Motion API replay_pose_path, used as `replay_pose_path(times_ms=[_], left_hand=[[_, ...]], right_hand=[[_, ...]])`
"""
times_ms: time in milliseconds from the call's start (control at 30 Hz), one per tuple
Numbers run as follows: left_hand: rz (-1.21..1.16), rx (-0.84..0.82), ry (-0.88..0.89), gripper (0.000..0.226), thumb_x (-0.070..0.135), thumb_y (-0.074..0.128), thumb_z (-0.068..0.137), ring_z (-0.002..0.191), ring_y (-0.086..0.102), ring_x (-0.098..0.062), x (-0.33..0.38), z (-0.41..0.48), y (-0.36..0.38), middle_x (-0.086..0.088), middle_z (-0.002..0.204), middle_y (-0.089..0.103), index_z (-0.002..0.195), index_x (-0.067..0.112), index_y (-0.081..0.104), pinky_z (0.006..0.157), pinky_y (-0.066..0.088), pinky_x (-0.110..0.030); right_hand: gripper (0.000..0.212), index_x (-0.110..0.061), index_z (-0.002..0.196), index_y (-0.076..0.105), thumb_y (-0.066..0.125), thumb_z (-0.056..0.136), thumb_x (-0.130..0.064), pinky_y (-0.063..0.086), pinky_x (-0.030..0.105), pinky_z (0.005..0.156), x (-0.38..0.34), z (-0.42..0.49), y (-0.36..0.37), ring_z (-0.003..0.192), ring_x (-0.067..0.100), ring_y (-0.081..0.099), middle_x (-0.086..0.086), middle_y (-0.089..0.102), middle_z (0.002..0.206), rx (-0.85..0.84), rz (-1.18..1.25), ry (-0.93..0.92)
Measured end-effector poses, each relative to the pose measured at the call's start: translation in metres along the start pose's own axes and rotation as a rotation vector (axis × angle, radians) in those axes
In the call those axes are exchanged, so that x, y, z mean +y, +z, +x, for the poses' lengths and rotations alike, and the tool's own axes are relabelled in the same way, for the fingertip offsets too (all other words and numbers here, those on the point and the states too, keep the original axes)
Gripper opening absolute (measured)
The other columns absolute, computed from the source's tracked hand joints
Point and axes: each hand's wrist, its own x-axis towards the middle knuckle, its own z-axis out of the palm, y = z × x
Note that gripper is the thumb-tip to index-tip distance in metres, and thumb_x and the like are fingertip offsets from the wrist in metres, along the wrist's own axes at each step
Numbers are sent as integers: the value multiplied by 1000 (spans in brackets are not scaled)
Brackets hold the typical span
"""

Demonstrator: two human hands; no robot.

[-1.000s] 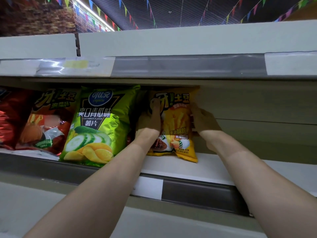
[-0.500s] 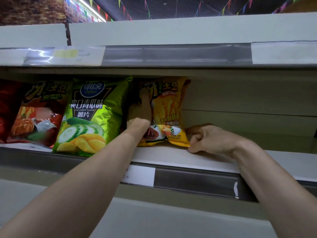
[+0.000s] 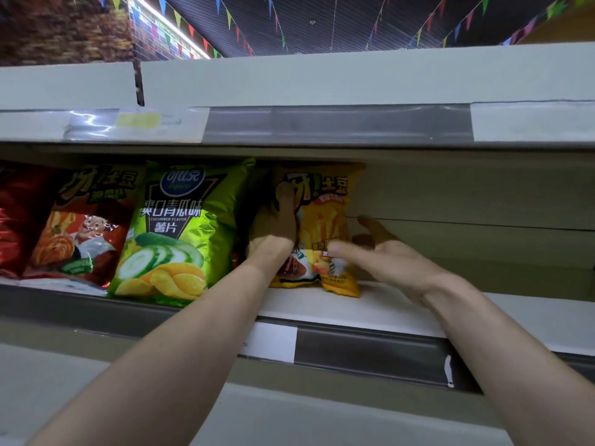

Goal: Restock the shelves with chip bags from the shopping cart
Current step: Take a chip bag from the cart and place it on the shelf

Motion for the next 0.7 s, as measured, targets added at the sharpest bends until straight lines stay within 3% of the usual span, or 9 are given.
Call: replay_pose_path(times_ms=[67, 100, 200, 300, 367, 400, 467, 567, 700], left_hand=[[-29, 81, 52, 43, 37, 27, 106, 121, 47, -29, 0, 5, 4, -16, 122, 54, 116, 7, 56, 94, 33, -24], [-23, 81, 62, 45, 40, 27, 105, 128, 44, -29, 1, 2, 5, -15, 127, 52, 117, 7, 56, 99, 31, -26], [-65, 155, 65, 64, 59, 23, 99, 132, 42, -30, -3, 12, 9, -11, 140, 49, 134, 13, 50, 105, 30, -32], [-42, 192, 64, 72, 66, 19, 95, 133, 41, -31, -8, 19, 11, -12, 146, 45, 143, 17, 41, 108, 29, -36], [-41, 201, 62, 71, 66, 20, 95, 134, 40, -32, -11, 21, 12, -13, 146, 43, 145, 18, 37, 108, 29, -38], [-44, 225, 80, 68, 64, 21, 96, 134, 40, -33, -12, 22, 12, -13, 146, 43, 146, 18, 35, 108, 29, -39], [-32, 277, 147, 60, 57, 26, 100, 130, 44, -34, -12, 20, 11, -14, 142, 47, 144, 17, 36, 104, 33, -38], [59, 347, 273, 51, 48, 29, 102, 123, 49, -35, -14, 21, 10, -18, 137, 51, 141, 17, 41, 97, 38, -36], [132, 338, 311, 49, 45, 30, 102, 122, 50, -37, -15, 25, 9, -21, 133, 53, 140, 18, 46, 99, 41, -39]], right_hand=[[71, -25, 141, 41, 66, 82, -56, 43, 29, 98, -9, 11, 7, 104, 14, 57, -10, 57, 124, 109, 154, -71], [72, -27, 143, 37, 65, 84, -55, 44, 32, 101, -13, 17, 11, 109, 16, 58, -7, 58, 130, 135, 190, -105], [59, -28, 142, 37, 61, 91, -44, 44, 30, 96, -20, 29, 25, 109, 17, 57, -5, 57, 124, 291, 254, -184], [62, -24, 147, 32, 49, 94, -53, 41, 39, 104, -21, 31, 32, 120, 28, 53, 3, 53, 135, 319, 148, -53], [45, -9, 131, 46, 43, 100, -43, 39, 34, 101, -22, 28, 31, 118, 29, 52, 9, 53, 127, 277, -9, 2], [29, -5, 106, 53, 41, 101, -31, 40, 32, 92, -24, 24, 30, 111, 31, 53, 12, 56, 112, 249, -133, 11], [27, -11, 78, 53, 38, 99, -21, 37, 32, 75, -31, 16, 33, 93, 31, 53, 9, 55, 90, 224, -383, -48], [31, -16, 116, 59, 37, 101, -33, 38, 39, 91, -31, 20, 40, 118, 35, 46, 15, 49, 124, 304, -572, -220], [53, -27, 150, 27, 36, 101, -43, 24, 45, 112, -25, 31, 44, 147, 30, 9, 10, 14, 159, 399, -661, -309]])
